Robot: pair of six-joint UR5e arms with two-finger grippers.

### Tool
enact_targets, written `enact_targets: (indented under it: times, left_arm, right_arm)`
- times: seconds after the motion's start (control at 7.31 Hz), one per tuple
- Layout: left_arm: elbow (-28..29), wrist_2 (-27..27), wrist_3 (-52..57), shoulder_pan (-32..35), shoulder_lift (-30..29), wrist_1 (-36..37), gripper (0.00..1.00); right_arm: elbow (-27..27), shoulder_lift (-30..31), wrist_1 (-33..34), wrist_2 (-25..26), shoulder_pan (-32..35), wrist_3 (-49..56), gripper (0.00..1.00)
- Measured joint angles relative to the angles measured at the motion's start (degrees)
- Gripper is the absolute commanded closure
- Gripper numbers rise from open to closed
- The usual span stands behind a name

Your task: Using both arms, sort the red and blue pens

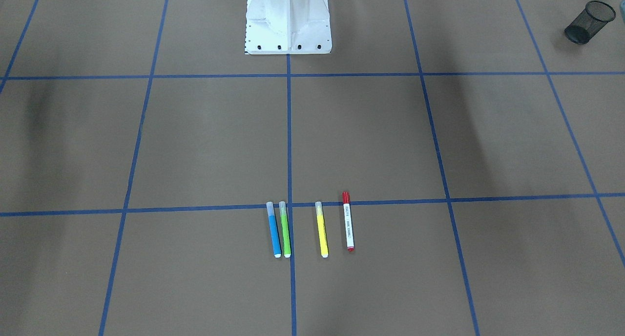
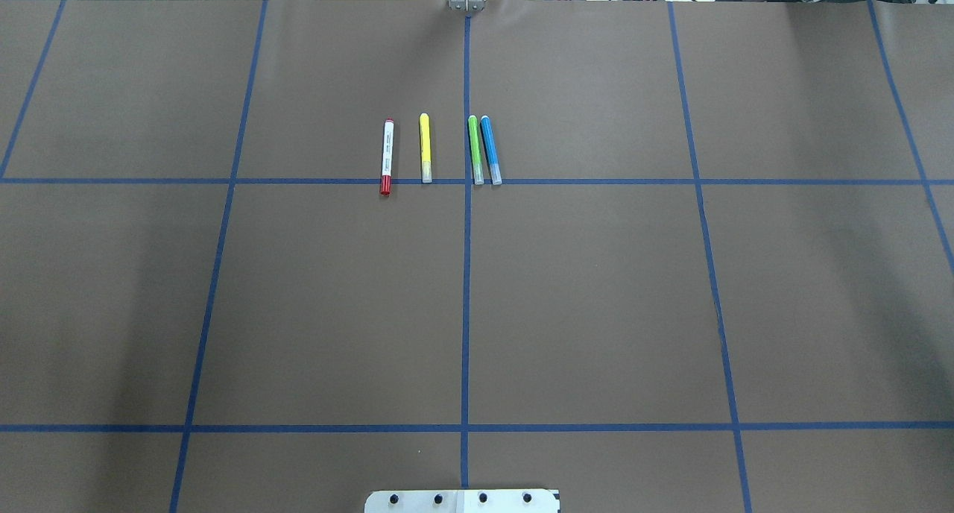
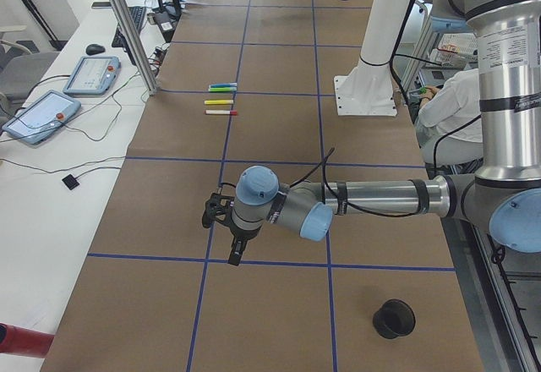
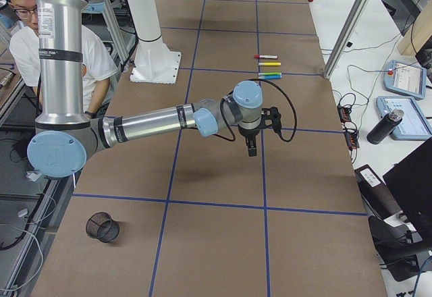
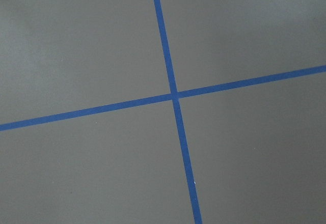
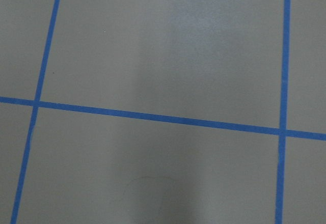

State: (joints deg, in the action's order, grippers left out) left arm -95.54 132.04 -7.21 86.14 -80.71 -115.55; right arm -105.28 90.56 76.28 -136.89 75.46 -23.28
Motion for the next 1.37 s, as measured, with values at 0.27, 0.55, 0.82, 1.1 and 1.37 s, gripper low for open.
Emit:
enact_targets:
  times: [0.27,0.55,0.82,1.1,1.37]
  left_arm:
    - [0.1,0.1,-2.8,-0.1,-1.1,0.0,0.00]
    - [0.7,0.1,-4.0,-0.2,-1.5,-0.1,0.00]
    - [1.8,0.0,-4.3,-0.2,-1.5,-0.2,0.00]
    - [2.2,0.0,-4.8,-0.2,-1.6,-0.2,0.00]
    - [2.2,0.0,-4.8,-0.2,-1.6,-0.2,0.00]
  right_arm:
    - [-2.0,-5.9,-0.1,1.9,-8.3,-13.9,0.00]
    - [-1.9,-13.4,0.1,9.7,-18.5,-24.9,0.00]
    - [0.6,-21.0,0.4,18.8,-28.8,-32.6,0.03]
    - [8.0,-29.3,0.1,22.2,-32.6,-36.7,0.05]
    - [17.3,-37.1,0.0,24.2,-33.2,-37.4,0.09]
